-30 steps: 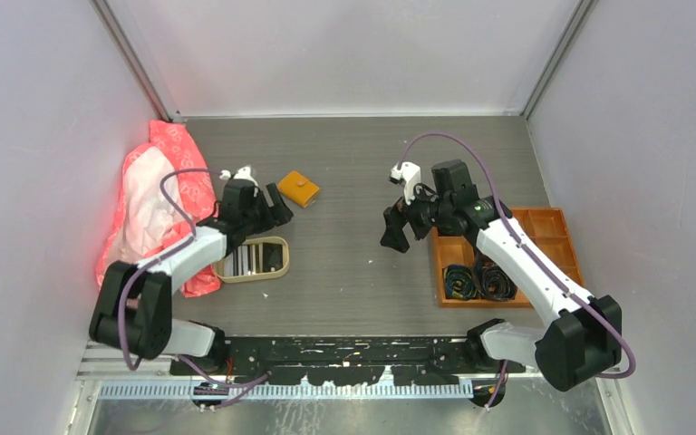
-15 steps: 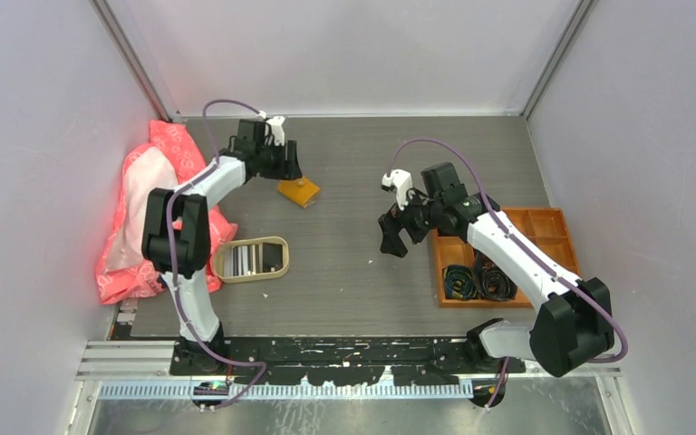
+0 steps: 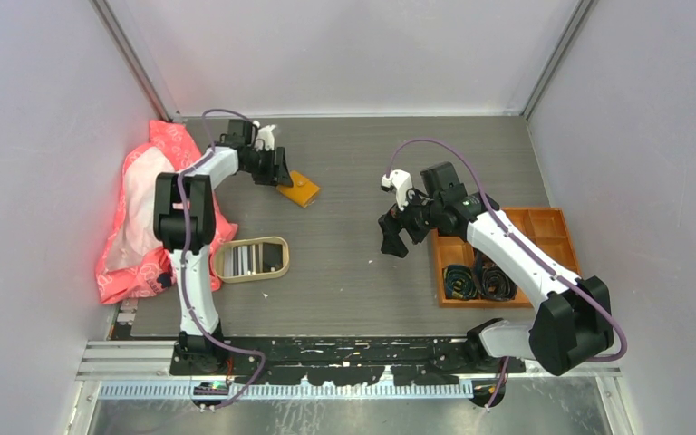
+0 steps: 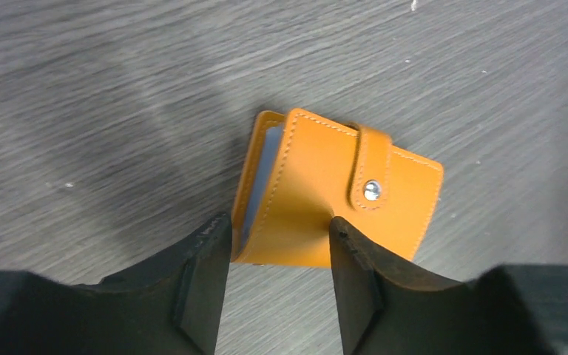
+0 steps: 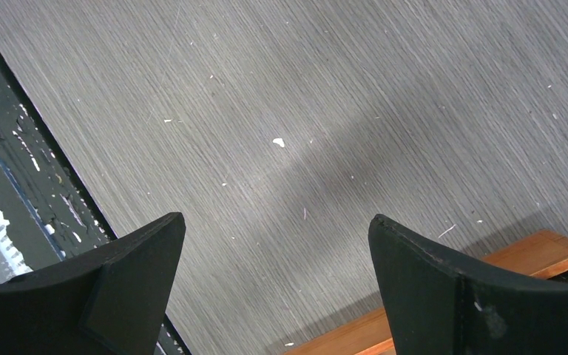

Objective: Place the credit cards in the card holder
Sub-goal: Move the card holder to the center of the board.

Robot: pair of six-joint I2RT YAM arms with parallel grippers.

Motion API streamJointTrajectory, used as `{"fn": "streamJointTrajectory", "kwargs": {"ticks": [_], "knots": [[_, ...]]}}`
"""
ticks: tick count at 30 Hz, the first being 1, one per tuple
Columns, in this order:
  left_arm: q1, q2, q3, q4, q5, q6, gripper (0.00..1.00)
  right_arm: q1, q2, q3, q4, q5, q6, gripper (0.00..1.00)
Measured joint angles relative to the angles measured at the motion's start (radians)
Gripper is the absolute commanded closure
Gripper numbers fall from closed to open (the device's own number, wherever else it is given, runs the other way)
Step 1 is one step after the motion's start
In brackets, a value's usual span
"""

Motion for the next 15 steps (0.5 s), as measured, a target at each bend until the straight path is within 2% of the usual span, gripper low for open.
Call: {"fn": "streamJointTrajectory", "kwargs": {"ticks": [5,8,10,15], "knots": [[-0.002,0.024,0.034,-0.029,0.055,-0.014,0.85,0.000,0.000,0.000,0.000,0.001,-0.003,0.00],[-0.003,0.032,0.041,-0.035,0.105,-0.035,0.96,0.000,0.000,0.000,0.000,0.001,-0.003,0.01],[-0.007,0.032,0.041,-0.039,0.123,-0.047,1.00,0.000,0.000,0.000,0.000,0.001,-0.003,0.01],[-0.054,0.021,-0.013,0.004,0.161,-0.060,1.00,0.000,0.000,0.000,-0.001,-0.009,-0.015,0.00]]}}
